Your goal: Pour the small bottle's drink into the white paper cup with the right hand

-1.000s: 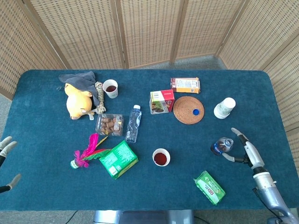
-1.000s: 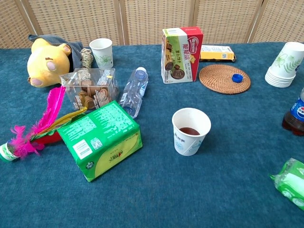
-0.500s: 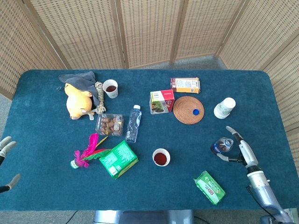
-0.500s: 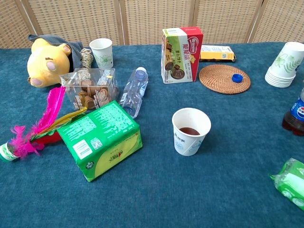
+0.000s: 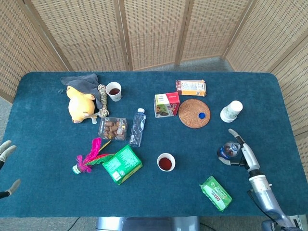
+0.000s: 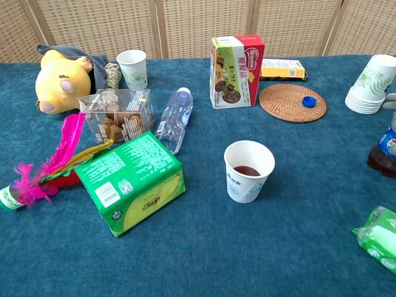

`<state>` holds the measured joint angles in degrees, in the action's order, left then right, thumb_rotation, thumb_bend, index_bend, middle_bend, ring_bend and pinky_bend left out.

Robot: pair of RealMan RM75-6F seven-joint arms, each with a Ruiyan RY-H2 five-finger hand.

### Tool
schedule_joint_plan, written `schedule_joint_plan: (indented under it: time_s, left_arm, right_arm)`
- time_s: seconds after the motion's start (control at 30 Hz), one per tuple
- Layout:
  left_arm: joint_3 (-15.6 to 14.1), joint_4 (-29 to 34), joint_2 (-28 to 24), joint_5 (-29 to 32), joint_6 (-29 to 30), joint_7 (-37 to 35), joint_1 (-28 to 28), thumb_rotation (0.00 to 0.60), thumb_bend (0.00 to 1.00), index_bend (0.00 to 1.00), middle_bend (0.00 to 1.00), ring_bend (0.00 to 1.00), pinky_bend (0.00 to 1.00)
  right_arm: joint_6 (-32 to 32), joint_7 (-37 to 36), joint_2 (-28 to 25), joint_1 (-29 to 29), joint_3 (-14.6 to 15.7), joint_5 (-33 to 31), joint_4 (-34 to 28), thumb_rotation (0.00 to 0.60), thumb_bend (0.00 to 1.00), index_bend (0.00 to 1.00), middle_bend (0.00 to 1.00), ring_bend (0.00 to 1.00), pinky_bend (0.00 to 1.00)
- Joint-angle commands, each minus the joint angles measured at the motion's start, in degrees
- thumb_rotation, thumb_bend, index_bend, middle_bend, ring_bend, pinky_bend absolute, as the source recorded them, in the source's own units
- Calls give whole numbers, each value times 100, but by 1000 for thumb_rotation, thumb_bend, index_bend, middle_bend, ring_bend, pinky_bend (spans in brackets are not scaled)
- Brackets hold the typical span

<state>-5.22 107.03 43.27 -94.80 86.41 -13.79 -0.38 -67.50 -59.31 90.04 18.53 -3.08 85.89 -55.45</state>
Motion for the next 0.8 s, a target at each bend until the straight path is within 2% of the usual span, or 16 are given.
schedule_joint_plan:
  time_s: [0.03, 0.13, 0.47, 0.63, 0.8]
  left_arm:
    - [1, -8, -4, 5, -3, -23, -2, 600, 369, 0, 0, 0, 0]
    - [5, -15, -9, 11, -3, -48, -5, 600, 368, 0, 0, 0, 0]
    - [-4, -20, -13, -9, -4, -52, -4, 600, 368, 0, 0, 0, 0]
    - [-7, -7, -7, -15, -16, -15, -8, 600, 368, 0, 0, 0, 0]
    - [-9, 3, -5, -14, -26, 7, -11, 600, 369, 0, 0, 0, 0]
  right_arm:
    - [-11, -9, 49, 4, -10, -11, 31, 584, 0, 0, 0, 0, 44]
    - [-64, -29, 95, 2, -39, -20, 57, 600, 0, 0, 0, 0, 76]
    - [-164, -146, 163, -27, -95, -62, 72, 600, 0, 11, 3, 0, 150]
    - [-191, -240, 216, -49, -70, -42, 157, 600, 27, 139, 103, 0, 182]
    - [-237, -291, 285, -61, -71, -32, 277, 600, 146, 270, 215, 44, 230]
